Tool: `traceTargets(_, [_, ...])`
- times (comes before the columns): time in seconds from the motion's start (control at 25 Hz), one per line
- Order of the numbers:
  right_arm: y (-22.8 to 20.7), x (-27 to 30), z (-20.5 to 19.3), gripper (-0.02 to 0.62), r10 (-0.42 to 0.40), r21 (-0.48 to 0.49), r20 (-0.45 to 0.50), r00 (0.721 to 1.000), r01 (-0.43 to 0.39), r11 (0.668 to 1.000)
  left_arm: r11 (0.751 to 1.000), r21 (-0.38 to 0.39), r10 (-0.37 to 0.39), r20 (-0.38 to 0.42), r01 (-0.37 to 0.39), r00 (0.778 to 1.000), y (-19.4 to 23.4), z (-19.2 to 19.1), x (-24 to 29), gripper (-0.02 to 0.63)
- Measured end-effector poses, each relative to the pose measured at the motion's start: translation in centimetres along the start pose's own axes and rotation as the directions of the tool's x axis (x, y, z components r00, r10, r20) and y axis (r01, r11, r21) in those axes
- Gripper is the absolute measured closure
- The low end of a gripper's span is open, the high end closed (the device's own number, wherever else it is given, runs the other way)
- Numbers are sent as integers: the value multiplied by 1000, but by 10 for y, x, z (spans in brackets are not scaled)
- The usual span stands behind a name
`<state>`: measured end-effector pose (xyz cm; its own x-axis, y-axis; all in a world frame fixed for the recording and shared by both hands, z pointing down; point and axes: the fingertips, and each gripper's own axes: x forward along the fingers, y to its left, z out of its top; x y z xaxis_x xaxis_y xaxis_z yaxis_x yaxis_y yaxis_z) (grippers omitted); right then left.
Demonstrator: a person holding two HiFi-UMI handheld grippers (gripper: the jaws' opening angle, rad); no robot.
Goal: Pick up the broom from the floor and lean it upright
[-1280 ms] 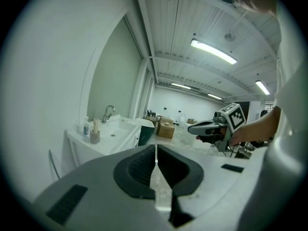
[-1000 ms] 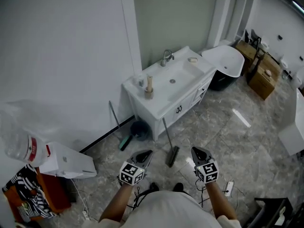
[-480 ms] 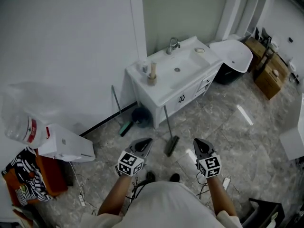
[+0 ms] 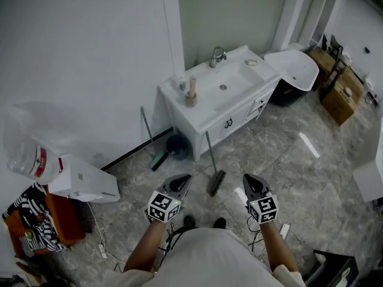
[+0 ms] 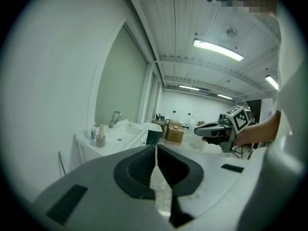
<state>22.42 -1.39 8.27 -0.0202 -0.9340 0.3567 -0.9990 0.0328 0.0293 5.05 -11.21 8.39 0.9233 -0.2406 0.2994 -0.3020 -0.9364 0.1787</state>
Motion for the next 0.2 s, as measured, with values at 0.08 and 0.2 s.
traceTargets(0.08, [0,0,0,597,1,1,0,1000,-1,1000,1000,-2,1,2,-1,1000,0,0,0,591])
traceTargets(0.2, [1,0,-1,597,2,-2,-1,1000,-2,1000,1000,-6,0,2,0,1000,-1,0,0,591])
